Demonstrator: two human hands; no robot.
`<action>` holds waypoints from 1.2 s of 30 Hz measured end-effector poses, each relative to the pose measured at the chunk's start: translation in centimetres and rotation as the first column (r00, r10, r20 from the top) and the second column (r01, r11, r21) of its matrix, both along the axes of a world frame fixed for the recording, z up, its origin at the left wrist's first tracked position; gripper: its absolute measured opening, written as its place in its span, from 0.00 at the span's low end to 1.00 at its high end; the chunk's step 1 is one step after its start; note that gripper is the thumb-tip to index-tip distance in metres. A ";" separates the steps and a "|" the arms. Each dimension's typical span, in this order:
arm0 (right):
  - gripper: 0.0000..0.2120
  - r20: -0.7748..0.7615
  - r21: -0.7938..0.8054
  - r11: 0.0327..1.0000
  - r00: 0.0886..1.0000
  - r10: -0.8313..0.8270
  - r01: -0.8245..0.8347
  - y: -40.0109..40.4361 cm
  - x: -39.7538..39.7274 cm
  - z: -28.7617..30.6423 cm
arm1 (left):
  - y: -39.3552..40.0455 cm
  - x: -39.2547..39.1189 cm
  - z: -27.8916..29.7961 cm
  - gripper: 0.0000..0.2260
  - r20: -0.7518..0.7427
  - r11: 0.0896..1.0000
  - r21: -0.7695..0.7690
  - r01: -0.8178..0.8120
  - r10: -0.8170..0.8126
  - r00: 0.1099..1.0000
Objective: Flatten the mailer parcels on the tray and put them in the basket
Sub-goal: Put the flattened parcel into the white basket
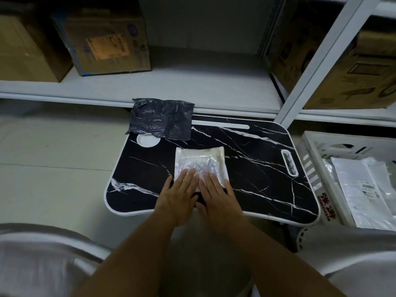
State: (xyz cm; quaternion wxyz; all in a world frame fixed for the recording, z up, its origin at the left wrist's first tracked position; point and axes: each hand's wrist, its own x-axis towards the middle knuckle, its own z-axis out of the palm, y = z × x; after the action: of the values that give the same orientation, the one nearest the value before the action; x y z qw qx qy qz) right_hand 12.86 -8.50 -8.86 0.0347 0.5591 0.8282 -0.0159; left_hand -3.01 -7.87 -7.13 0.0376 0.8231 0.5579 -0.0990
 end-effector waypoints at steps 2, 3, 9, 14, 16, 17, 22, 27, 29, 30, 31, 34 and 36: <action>0.31 -0.003 -0.010 1.000 1.000 -0.008 0.008 0.0 0.1 0.0 | -0.1 -0.1 -0.2 0.30 0.022 1.000 -0.016 -0.006 0.007 1.000; 0.31 -0.004 -0.021 1.000 1.000 -0.006 0.006 0.0 0.2 0.0 | 0.0 -0.2 -0.2 0.31 0.034 1.000 -0.025 -0.007 0.008 0.999; 0.25 -0.057 0.020 0.999 0.998 -0.030 0.031 0.7 -0.8 1.4 | 0.4 0.3 0.8 0.26 0.077 0.998 -0.031 -0.046 0.049 0.996; 0.15 0.008 0.082 0.994 0.997 0.072 -0.072 4.8 -1.6 4.4 | 3.7 1.8 0.4 0.22 0.111 0.998 0.013 -0.056 0.054 0.992; 0.14 0.043 0.088 0.992 0.996 0.083 -0.087 5.9 -1.6 4.5 | 4.3 2.3 0.4 0.24 0.065 0.999 -0.002 -0.051 0.051 0.997; 0.15 0.063 0.088 0.993 0.995 0.073 -0.079 5.9 -1.6 4.3 | 4.4 2.5 0.6 0.25 0.062 0.998 0.010 -0.055 0.054 0.997; 0.29 0.115 0.016 1.000 0.993 0.024 -0.026 4.1 -0.9 2.6 | 3.2 3.0 0.9 0.27 0.118 0.978 0.119 -0.173 0.159 0.980; 0.26 -0.019 -0.077 0.995 0.998 0.060 -0.062 5.4 0.0 3.3 | 3.4 2.6 0.1 0.30 -0.049 0.999 0.019 -0.045 0.046 0.998; 0.25 -0.095 -0.115 0.992 0.994 0.046 -0.057 5.8 -0.1 3.2 | 3.8 2.5 0.0 0.29 -0.028 0.998 -0.022 -0.051 0.050 0.998; 0.25 -0.125 -0.123 0.991 0.992 0.035 -0.050 6.0 -0.2 3.1 | 3.9 2.5 0.1 0.28 -0.005 0.998 -0.038 -0.055 0.055 0.998; 0.25 -0.146 -0.124 0.991 0.989 0.026 -0.044 6.3 -0.2 2.9 | 4.1 2.4 0.2 0.28 0.015 0.997 -0.057 -0.061 0.062 0.998; 0.27 -0.121 -0.111 0.993 0.992 0.025 -0.038 7.3 -0.3 1.8 | 4.5 2.3 0.4 0.26 0.058 0.992 -0.089 -0.089 0.094 0.994; 0.28 -0.104 -0.100 0.994 0.994 0.027 -0.037 7.8 -0.5 1.3 | 5.1 2.3 0.9 0.25 0.126 0.993 -0.053 -0.108 0.114 0.985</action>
State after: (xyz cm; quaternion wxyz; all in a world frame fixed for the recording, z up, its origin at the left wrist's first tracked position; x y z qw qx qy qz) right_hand 12.38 -0.74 -7.61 0.0207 0.5417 0.8359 -0.0863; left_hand -0.71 -2.78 -6.27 0.0981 0.7945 0.5967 -0.0563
